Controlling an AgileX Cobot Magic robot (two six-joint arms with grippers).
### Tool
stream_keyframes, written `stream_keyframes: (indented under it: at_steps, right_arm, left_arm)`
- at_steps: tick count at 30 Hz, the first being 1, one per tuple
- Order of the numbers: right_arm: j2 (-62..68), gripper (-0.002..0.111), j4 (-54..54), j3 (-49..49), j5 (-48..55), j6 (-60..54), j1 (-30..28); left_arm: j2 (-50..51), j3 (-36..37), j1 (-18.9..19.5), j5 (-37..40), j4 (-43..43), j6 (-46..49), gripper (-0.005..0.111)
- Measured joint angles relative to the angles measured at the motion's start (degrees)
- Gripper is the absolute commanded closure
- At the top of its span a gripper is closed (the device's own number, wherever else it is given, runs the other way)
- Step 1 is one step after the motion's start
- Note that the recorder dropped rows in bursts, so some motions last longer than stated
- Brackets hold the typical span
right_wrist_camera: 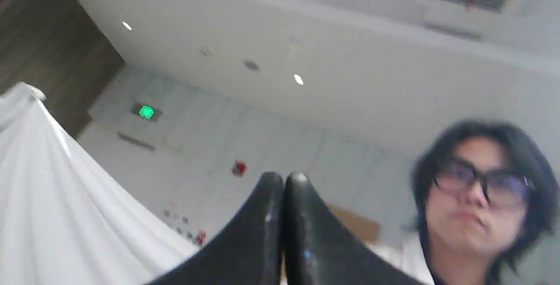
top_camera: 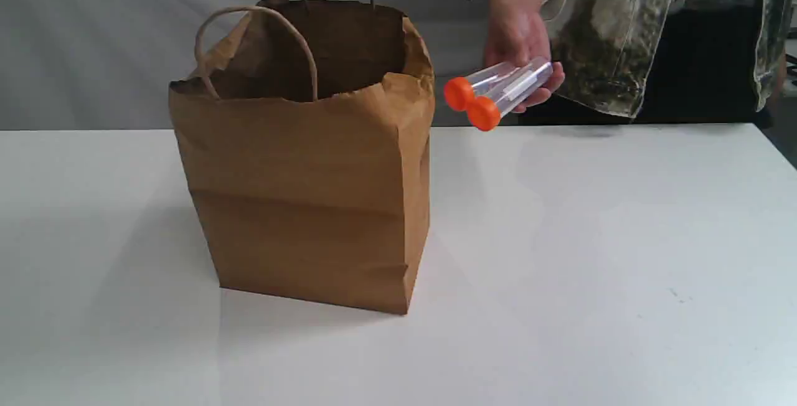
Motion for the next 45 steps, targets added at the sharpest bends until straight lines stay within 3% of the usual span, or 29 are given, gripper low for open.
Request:
stream_keyframes:
  at_steps: [6, 9, 11, 18, 20, 25, 28, 30, 34, 36, 38, 43, 45]
  right_arm:
    - [6.32, 0.108, -2.91, -10.4, 24.99, 11.39, 0.98]
    - [8.8, 0.108, -11.21, -15.55, 31.31, 24.59, 2.4]
    - [10.79, 0.108, -22.41, -19.65, 33.46, 37.52, 3.39]
    - [19.22, 0.108, -66.45, -36.49, 29.1, 89.64, 4.26]
    - [22.7, 0.108, -72.1, -41.9, 24.53, 99.57, 4.26]
    - [30.54, 0.108, -75.77, -51.66, 15.33, 109.85, 4.27]
    - [34.32, 0.108, -76.4, -55.92, 14.3, 109.4, 4.74]
    - [36.45, 0.108, -76.54, -57.93, 15.4, 103.34, 5.01]
    - [38.12, 0.108, -76.82, -57.62, 23.06, 74.94, 5.93]
    - [38.09, 0.108, -77.06, -56.36, 29.53, 62.31, 6.76]
    - [38.26, 0.108, -77.42, -55.17, 44.97, 49.27, 8.29]
    - [39.63, 0.108, -75.58, -54.92, 70.37, 40.55, 11.38]
    - [39.63, 0.108, -68.64, -54.92, 73.4, 37.98, 11.64]
  left_arm:
    - [0.0, 0.0, 0.0, -1.1, 6.95, -5.91, 0.107]
    - [0.0, 0.0, 0.0, -1.0, 6.95, -7.33, 0.107]
    - [0.0, 0.0, 0.0, -1.0, 6.95, -8.1, 0.107]
    - [0.0, 0.0, 0.0, -1.0, 6.84, -9.86, 0.107]
    - [0.0, 0.0, 0.0, -1.0, 6.84, -10.49, 0.107]
    - [0.0, 0.0, 0.0, -1.0, 6.74, -11.01, 0.107]
    - [0.0, 0.0, 0.0, -1.0, 6.74, -11.12, 0.107]
    - [0.0, 0.0, 0.0, -1.0, 6.74, -11.25, 0.107]
    - [0.0, 0.0, 0.0, -1.0, 6.74, -11.36, 0.107]
    - [0.0, 0.0, 0.0, -1.0, 6.74, -11.36, 0.107]
    - [0.0, 0.0, 0.0, -1.0, 6.74, -11.36, 0.107]
    - [0.0, 0.0, 0.0, -1.0, 6.74, -12.21, 0.107]
    - [0.0, 0.0, 0.0, -1.0, 6.74, -12.36, 0.107]
